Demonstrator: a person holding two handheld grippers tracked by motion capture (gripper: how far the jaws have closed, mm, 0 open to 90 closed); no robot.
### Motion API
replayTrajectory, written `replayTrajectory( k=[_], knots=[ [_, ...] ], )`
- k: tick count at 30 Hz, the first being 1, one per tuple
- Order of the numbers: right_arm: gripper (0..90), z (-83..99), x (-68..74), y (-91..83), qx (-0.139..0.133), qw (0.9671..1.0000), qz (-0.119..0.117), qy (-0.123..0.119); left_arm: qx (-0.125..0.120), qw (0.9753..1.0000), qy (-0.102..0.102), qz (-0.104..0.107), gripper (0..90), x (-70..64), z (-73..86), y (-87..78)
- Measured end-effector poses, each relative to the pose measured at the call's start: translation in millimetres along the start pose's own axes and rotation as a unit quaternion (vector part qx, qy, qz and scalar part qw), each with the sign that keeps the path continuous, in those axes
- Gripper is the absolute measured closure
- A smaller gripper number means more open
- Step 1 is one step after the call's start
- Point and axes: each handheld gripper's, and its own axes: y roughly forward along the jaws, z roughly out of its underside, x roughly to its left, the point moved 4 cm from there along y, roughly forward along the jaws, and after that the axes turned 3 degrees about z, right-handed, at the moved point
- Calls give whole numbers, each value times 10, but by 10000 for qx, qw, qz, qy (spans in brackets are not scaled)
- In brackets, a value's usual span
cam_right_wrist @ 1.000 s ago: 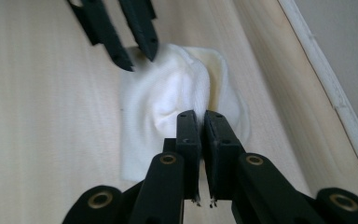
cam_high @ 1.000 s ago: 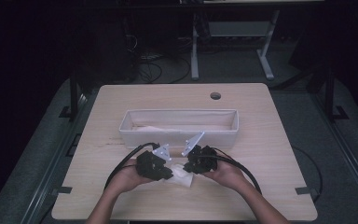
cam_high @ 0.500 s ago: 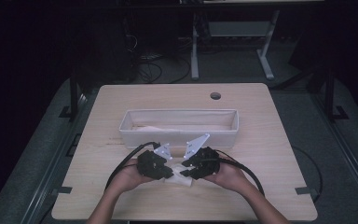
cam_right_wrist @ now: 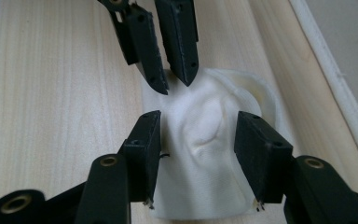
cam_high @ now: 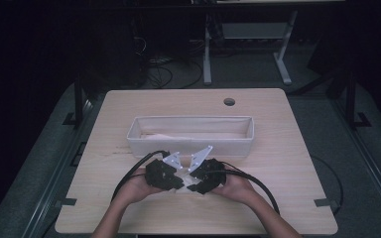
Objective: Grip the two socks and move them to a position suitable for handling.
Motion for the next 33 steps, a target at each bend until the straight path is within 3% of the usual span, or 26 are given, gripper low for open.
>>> replayTrajectory(
  k=[7, 12, 20, 33],
  knots=[
    [486, -26, -18, -64, -56, 9999, 81, -103, 15, 10000, 13, -7, 799, 5, 0, -1],
    [467, -2, -55, 35, 14, 9999, 26, -116, 12, 10000, 13, -7, 797, 10, 0, 7],
    [452, 37, -96, 142, 43, 9999, -120, 72, -9, 10000, -1, -32, 796, 19, 15, -21],
    [442, 38, -68, 197, 124, 9999, -24, -62, -29, 10000, -37, -54, 785, 31, 52, -80]
  ],
)
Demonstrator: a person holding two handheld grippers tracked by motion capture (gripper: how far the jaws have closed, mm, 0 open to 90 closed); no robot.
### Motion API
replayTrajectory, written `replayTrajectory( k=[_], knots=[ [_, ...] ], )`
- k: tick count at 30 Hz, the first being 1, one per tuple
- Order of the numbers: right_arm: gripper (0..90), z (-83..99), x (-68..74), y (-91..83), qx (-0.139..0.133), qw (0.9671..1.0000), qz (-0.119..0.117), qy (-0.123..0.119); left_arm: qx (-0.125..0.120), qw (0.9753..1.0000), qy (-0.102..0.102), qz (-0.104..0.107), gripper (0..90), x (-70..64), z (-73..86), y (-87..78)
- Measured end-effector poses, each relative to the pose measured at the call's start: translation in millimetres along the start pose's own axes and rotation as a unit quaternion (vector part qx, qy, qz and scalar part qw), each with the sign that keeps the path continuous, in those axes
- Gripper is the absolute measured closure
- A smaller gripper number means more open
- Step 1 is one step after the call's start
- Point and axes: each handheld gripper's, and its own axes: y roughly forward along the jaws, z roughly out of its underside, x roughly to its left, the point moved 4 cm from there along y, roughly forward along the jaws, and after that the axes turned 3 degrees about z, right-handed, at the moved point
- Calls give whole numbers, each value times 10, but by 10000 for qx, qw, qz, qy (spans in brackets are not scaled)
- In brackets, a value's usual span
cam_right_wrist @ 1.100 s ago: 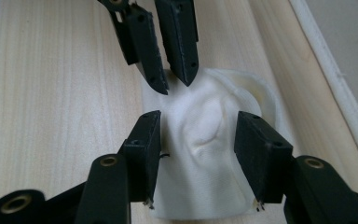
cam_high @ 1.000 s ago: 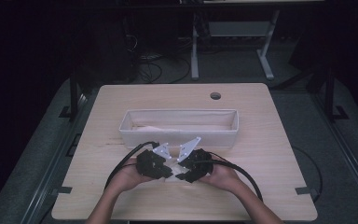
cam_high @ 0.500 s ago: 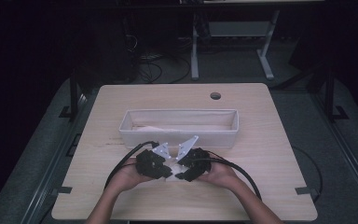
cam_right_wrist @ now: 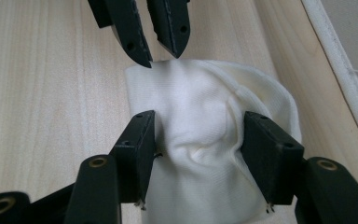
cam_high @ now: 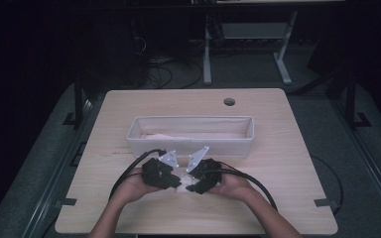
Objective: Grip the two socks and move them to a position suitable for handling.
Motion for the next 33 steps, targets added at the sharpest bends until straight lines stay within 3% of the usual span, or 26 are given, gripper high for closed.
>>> replayTrajectory(
  k=[7, 19, 33],
  knots=[
    [475, -21, 14, 11, 98, 9999, 85, -8, -81, 10000, -7, -44, 771, -23, 32, -63],
    [705, -55, 55, 13, 103, 9999, 89, 14, -206, 9996, -125, -175, 748, -55, 197, -224],
    [753, -63, 34, -1, 96, 9998, 72, 135, -572, 9976, -240, -311, 689, -130, 397, -335]
  ],
)
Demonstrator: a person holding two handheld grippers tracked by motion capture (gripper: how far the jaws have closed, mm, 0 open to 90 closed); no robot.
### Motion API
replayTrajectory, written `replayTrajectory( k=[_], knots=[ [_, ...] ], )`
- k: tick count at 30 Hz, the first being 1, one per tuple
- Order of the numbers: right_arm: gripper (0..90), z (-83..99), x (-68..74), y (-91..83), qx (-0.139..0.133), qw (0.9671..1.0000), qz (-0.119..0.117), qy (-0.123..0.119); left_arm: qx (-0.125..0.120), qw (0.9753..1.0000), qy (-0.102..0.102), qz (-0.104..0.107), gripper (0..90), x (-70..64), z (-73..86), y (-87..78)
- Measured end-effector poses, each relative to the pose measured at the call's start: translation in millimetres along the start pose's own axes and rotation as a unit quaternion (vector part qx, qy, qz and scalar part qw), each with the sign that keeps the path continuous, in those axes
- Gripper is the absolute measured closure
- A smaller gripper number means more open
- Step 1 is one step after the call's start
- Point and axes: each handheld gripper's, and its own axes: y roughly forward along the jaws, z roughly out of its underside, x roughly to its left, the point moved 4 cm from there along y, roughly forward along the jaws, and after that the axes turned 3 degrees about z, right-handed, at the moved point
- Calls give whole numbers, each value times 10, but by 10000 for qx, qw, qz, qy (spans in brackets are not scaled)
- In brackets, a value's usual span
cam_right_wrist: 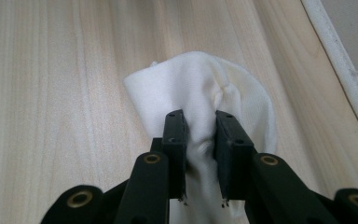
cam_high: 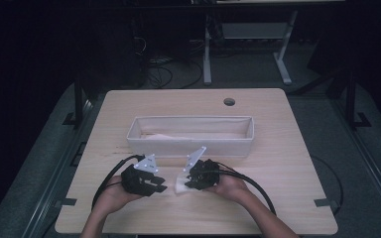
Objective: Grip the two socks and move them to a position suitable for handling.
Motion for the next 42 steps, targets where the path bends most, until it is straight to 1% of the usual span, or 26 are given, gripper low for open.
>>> replayTrajectory(
  k=[2, 4, 6, 7, 9, 14, 22, 32, 35, 42],
  knots=[
    [754, -3, -3, -6, 2, 10000, -22, 12, 52, 10000, -23, -48, 673, 4, 18, -3],
    [754, 2, -16, -14, -19, 9999, -67, 79, 17, 10000, -63, -25, 663, 8, 34, -25],
    [755, 7, -18, -24, -24, 9999, -89, 115, 17, 10000, -59, -63, 656, 12, 45, -38],
    [755, 8, -19, -30, -32, 9999, -104, 119, -27, 9999, -103, -57, 650, 11, 47, -39],
    [754, 9, -16, -44, -26, 9999, -107, 80, -24, 9999, -106, -70, 644, 11, 52, -41],
    [755, 10, 2, -71, 14, 9998, -153, 84, -1, 9999, -109, -71, 629, 10, 71, -35],
    [754, 1, -13, -146, -39, 9998, -159, 106, -48, 9998, -150, -137, 612, 28, 88, -74],
    [754, 36, -35, -252, -22, 9997, -173, 183, -5, 9998, -144, -152, 601, 32, 98, -80],
    [754, 37, -39, -271, -48, 9996, -187, 193, -14, 9998, -142, -154, 600, 33, 99, -83],
    [754, 45, -66, -299, -5, 9997, -184, 181, -29, 9997, -149, -187, 601, 46, 110, -84]
  ],
)
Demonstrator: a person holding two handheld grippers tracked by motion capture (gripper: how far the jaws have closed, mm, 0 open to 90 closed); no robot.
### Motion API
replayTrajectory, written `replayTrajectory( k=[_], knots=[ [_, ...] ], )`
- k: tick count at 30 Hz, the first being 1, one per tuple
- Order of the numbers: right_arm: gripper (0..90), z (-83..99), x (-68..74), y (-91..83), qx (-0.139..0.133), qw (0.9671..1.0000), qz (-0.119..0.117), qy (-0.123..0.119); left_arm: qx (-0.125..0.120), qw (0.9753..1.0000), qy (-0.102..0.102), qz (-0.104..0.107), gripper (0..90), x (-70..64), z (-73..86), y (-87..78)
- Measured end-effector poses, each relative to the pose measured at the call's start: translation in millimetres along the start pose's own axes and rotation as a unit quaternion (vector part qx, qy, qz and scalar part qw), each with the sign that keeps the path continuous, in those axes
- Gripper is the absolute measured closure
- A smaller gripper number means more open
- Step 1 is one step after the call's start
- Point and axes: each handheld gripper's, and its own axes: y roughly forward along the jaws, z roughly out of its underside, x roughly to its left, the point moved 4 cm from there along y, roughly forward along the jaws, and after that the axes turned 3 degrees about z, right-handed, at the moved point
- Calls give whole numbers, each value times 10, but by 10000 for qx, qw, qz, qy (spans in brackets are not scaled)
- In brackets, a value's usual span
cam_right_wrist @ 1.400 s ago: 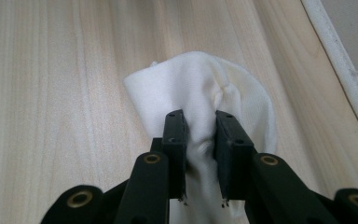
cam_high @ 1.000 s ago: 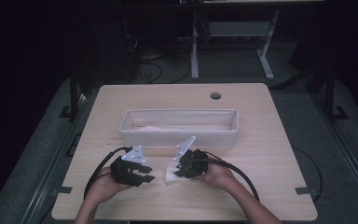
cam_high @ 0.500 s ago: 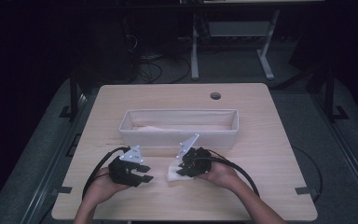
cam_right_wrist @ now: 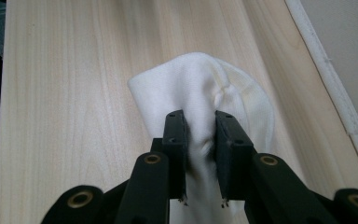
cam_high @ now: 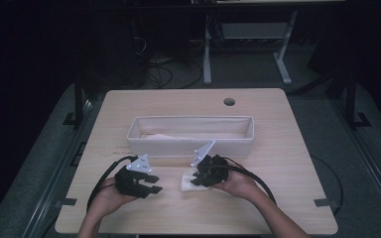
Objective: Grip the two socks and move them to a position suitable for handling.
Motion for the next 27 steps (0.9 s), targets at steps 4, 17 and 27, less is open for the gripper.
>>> replayTrajectory(
  k=[4, 17, 27],
  knots=[
    [753, 4, -13, -34, -4, 10000, 10, 24, -19, 10000, 20, -2, 601, 2, -4, -15],
    [753, 81, -60, -141, -62, 9998, 2, 167, -65, 10000, -23, -6, 598, 7, -1, -23],
    [752, 133, -91, -195, -78, 9996, -52, 261, -152, 9999, -33, -15, 593, 8, -4, -59]
  ],
)
